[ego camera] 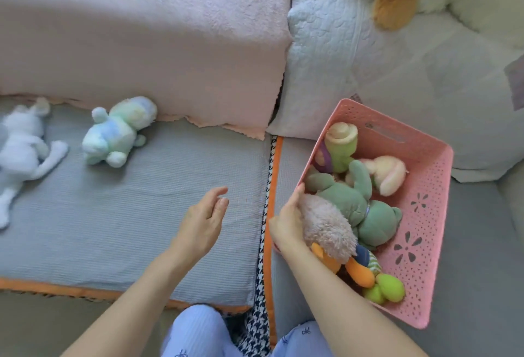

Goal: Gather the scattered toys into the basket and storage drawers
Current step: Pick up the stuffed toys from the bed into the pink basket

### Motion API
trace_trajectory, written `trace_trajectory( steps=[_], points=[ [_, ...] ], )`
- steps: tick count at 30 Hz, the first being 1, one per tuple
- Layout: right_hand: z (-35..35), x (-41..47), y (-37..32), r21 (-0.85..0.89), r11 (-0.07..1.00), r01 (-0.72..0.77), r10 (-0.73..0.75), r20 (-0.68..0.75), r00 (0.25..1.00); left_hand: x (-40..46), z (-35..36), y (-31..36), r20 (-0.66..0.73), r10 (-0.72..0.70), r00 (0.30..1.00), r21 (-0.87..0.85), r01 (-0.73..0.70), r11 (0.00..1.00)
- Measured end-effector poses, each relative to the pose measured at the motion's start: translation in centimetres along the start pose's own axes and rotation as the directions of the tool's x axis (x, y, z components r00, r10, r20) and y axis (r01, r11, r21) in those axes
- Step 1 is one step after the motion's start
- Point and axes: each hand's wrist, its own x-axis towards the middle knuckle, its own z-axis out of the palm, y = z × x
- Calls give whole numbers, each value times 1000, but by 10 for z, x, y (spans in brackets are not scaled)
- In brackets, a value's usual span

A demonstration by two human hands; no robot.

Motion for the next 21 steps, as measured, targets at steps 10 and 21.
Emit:
trace_trajectory(
  steps=[10,21],
  points=[
    [14,-39,-16,48,993,-105,112,-180,977,-30,-99,-46,114,-16,993,49,10,999],
    [38,-107,16,-138,981,-135,155,145,977,-15,-139,-37,333,-90,939,280,-8,960]
  ],
)
